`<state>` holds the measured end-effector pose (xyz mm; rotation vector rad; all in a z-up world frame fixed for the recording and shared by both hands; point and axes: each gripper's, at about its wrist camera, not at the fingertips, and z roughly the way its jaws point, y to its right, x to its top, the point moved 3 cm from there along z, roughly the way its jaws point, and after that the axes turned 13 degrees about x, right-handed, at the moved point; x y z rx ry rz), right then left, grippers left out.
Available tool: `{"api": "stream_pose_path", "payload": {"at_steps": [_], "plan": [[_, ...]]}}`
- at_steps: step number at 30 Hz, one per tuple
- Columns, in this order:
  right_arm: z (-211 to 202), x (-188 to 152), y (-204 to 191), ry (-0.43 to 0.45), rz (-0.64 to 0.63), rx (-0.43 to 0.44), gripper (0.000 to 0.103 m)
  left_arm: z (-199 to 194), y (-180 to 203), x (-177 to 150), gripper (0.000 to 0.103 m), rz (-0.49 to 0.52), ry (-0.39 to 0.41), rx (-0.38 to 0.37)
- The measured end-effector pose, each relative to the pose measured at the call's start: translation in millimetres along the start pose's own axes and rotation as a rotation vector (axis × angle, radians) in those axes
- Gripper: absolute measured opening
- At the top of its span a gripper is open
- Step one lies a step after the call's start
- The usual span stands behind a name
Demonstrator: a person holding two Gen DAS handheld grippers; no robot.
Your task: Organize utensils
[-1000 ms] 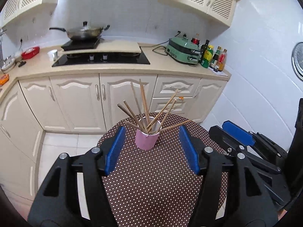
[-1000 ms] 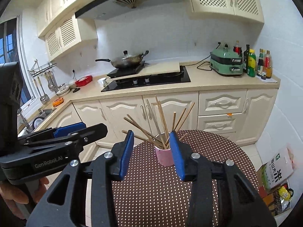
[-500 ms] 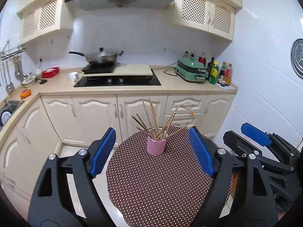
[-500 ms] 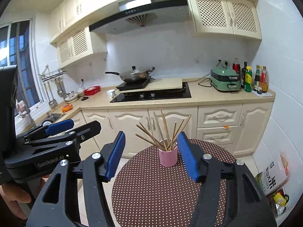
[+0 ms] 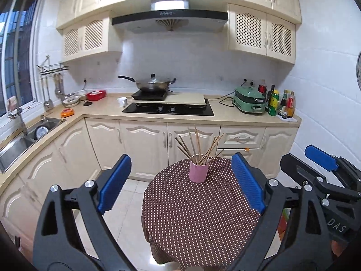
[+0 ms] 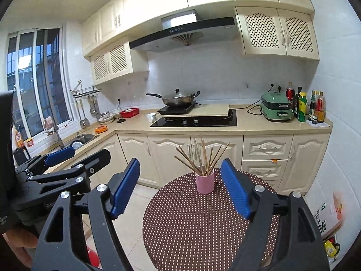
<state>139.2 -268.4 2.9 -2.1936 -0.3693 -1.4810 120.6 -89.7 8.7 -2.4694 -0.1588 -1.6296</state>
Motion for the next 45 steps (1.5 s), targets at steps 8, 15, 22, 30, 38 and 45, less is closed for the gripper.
{"api": "stream_pose_path", "payload": {"at_steps": [8,15,22,30,38,45], "plan": [[-41,-2,-17,0.034,-0.012,0.026,0.079,-54,-4,-4,0.091,-0.003,0.053,0.067],[-66,0,-28,0.072,-0.037,0.02,0.084,-84,-4,0,0.094,-0.009,0.095,0.096],[-77,0,-31,0.101,-0.041,0.013,0.087,-97,-2,1,0.096,0.016,0.128,0.142],[-76,-1,-39,0.104,-0.043,0.033,0.088,-103,-11,4,0.097,0.01,0.138,0.169],[-76,0,-41,0.101,-0.046,0.043,0.088,-103,-18,4,0.097,0.004,0.136,0.173],[-78,1,-41,0.101,-0.045,0.045,0.088,-106,-17,7,0.097,0.006,0.144,0.175]]}}
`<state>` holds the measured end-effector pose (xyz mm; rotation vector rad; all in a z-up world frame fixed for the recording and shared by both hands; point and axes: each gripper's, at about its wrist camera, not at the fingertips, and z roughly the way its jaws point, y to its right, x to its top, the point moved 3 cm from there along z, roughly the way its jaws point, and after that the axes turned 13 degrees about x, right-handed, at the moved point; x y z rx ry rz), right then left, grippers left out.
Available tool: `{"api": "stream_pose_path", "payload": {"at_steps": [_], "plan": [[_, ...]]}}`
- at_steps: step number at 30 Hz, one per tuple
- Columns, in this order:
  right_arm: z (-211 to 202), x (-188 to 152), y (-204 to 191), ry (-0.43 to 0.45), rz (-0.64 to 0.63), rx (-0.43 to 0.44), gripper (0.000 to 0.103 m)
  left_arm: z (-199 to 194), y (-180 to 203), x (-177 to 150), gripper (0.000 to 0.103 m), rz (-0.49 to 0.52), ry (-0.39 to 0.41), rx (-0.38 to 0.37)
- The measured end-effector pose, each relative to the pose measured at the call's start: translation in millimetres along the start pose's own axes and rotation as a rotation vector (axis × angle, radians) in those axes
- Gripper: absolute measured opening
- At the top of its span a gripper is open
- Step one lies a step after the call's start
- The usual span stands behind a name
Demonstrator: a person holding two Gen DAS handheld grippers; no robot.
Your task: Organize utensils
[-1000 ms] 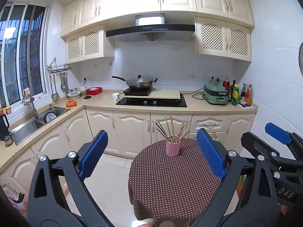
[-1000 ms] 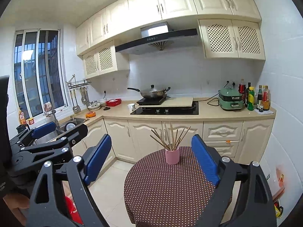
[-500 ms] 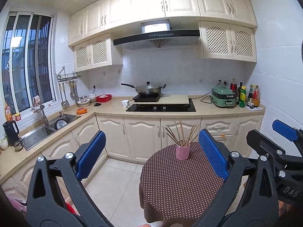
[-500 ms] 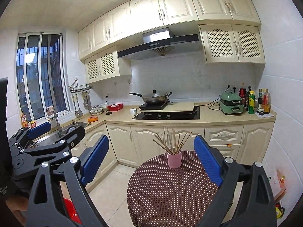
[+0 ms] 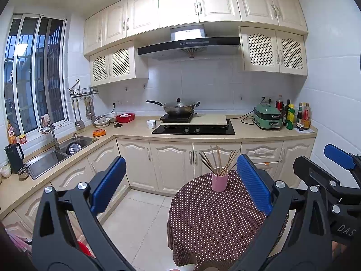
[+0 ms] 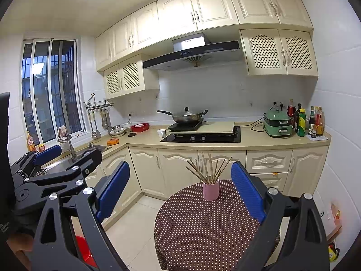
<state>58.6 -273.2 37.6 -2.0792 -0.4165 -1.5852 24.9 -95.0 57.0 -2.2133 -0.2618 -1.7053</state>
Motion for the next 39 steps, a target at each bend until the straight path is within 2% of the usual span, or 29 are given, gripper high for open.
{"api": "stream_pose_path", "payload": {"at_steps": [39], "plan": [[-9,2,-26,0.01,-0.015,0.008,0.088,-19,-27,4,0.097,-0.007,0.032,0.012]]}}
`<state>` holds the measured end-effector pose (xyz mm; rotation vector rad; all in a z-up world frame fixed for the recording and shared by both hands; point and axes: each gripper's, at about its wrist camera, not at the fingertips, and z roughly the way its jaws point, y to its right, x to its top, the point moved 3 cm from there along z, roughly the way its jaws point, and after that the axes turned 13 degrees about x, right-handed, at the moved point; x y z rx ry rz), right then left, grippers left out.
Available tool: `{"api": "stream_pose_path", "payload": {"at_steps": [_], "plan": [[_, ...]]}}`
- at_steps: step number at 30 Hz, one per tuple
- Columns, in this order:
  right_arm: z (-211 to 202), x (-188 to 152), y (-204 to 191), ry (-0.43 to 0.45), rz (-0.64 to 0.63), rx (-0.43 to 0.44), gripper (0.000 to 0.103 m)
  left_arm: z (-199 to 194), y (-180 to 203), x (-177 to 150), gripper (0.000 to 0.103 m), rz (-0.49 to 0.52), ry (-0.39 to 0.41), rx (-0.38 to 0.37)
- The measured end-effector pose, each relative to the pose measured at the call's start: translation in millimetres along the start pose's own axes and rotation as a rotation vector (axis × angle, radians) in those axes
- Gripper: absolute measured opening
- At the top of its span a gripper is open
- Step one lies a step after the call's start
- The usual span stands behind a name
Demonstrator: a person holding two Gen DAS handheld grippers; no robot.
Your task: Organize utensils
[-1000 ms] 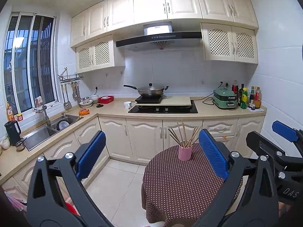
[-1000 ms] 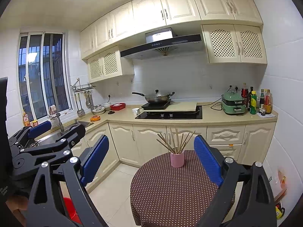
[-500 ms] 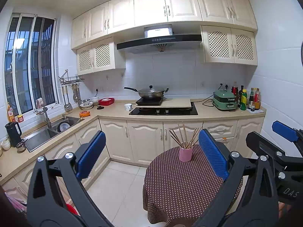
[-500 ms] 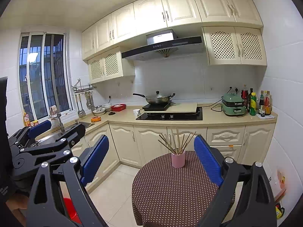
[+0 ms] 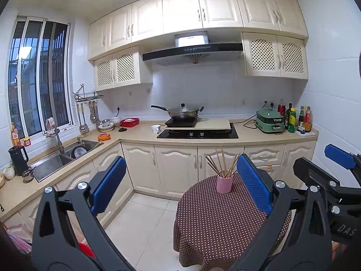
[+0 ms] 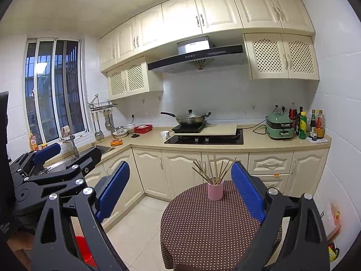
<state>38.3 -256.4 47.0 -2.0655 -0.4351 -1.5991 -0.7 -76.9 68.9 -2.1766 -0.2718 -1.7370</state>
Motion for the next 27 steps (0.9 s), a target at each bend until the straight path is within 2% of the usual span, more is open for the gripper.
{"api": "stream_pose_path", "payload": {"at_steps": [27], "plan": [[5.7,-1.9,-2.6,-0.009,0.006,0.008,0.091,5.6,-9.4,-2.3,0.097,-0.006,-0.013,0.011]]}}
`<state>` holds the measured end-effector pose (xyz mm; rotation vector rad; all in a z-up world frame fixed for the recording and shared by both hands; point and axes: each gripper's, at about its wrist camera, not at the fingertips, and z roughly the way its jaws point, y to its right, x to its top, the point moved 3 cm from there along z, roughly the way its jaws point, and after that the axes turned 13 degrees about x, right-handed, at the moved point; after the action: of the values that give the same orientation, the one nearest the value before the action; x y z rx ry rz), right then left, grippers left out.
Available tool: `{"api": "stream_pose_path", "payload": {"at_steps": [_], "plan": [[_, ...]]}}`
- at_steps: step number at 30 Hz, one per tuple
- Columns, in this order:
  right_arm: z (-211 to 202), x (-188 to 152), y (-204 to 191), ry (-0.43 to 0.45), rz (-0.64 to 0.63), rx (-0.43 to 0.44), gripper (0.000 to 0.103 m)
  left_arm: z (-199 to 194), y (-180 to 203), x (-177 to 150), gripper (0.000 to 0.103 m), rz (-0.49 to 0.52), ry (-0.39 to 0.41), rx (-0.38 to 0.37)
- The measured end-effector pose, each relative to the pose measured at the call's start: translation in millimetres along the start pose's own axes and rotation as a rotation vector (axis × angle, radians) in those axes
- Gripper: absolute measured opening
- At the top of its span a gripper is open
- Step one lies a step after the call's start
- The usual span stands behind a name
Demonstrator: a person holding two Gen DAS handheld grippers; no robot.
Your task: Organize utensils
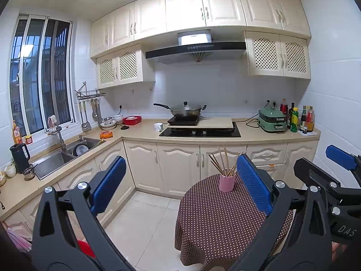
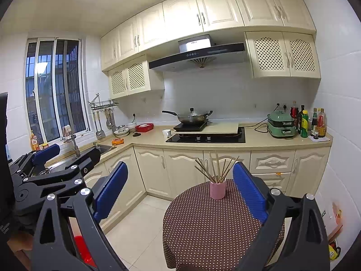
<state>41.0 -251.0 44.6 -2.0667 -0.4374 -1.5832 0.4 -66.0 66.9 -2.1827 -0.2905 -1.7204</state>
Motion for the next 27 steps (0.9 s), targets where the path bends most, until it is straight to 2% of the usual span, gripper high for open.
{"api": "stream_pose_path", "payload": {"at_steps": [27], "plan": [[5,0,11,-0.009,0.02,0.009,0.092,7,2,-7,0.097,0.011,-0.003,0.003]]}}
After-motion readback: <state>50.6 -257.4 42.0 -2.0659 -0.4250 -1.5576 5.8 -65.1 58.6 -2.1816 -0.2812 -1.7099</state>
